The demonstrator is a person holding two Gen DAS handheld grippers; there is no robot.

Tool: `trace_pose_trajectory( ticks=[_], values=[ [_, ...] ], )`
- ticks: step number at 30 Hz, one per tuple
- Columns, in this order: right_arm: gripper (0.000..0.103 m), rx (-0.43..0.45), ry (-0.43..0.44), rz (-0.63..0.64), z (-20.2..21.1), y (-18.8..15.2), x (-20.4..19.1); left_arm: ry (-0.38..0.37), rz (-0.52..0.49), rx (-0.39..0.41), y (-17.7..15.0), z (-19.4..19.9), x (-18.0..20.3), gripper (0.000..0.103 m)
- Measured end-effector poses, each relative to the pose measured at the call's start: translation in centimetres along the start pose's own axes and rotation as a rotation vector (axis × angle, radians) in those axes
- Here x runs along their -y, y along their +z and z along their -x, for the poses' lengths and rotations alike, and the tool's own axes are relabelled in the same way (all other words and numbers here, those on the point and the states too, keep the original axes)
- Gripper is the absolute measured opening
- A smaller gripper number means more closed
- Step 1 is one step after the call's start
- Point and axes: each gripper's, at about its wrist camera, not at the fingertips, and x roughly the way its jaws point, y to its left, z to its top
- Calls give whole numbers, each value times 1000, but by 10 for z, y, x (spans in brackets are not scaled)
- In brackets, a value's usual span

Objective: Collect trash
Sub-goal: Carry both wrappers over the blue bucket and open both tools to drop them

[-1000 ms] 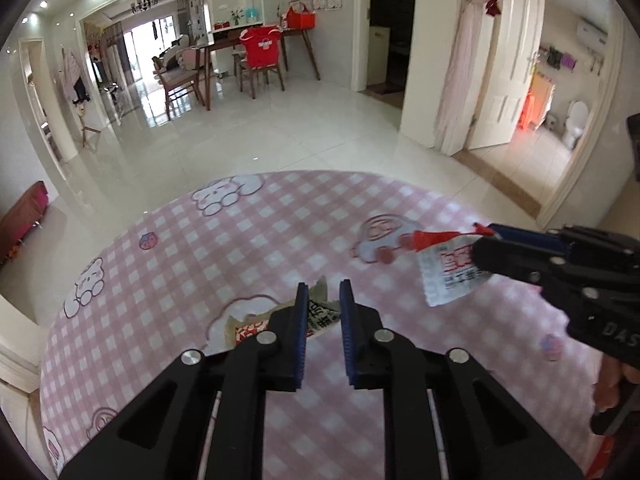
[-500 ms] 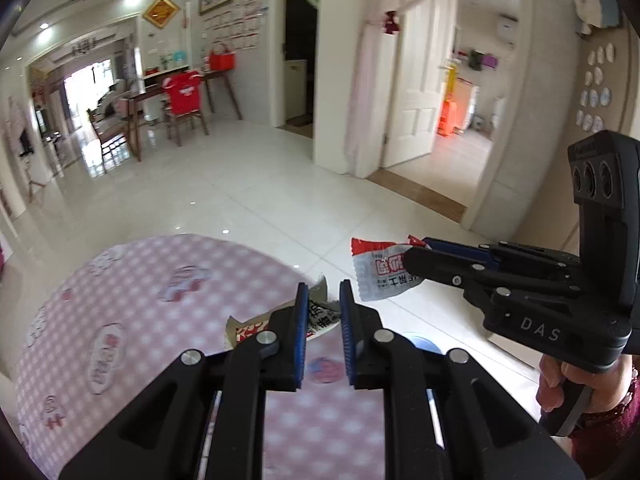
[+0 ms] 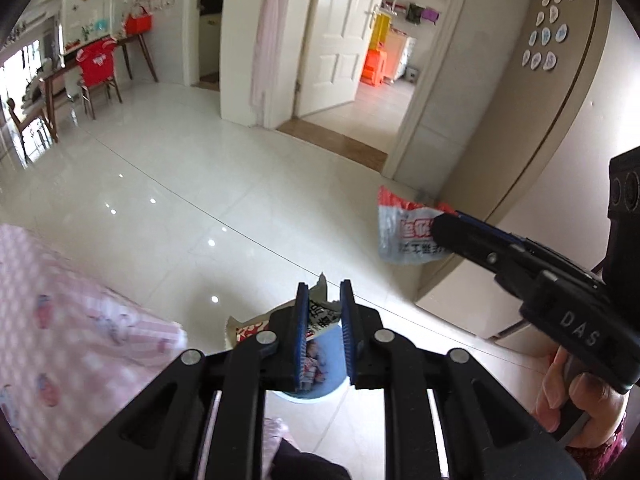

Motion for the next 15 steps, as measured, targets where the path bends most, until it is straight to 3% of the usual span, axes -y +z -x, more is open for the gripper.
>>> trace_pose_trajectory(
  ticks=[2,4,5,6,15],
  values=[
    [20,3,-20,-36,1,-3,19,-4,-1,-16,2,-18,9,17],
    [20,-5,-33,-59,-3,-4,32,-1,14,-41,3,-36,14,32],
    [20,-10,-31,-68,-4,-4,36,5,31,-55,3,-43,17,54],
    [20,-18,-34,-77,-7,-6,41,14,44,-58,3,-49,18,69],
    [20,-69,-16,-99,-20,-23,59,111,71,-81,-5,-61,10,73]
  ],
)
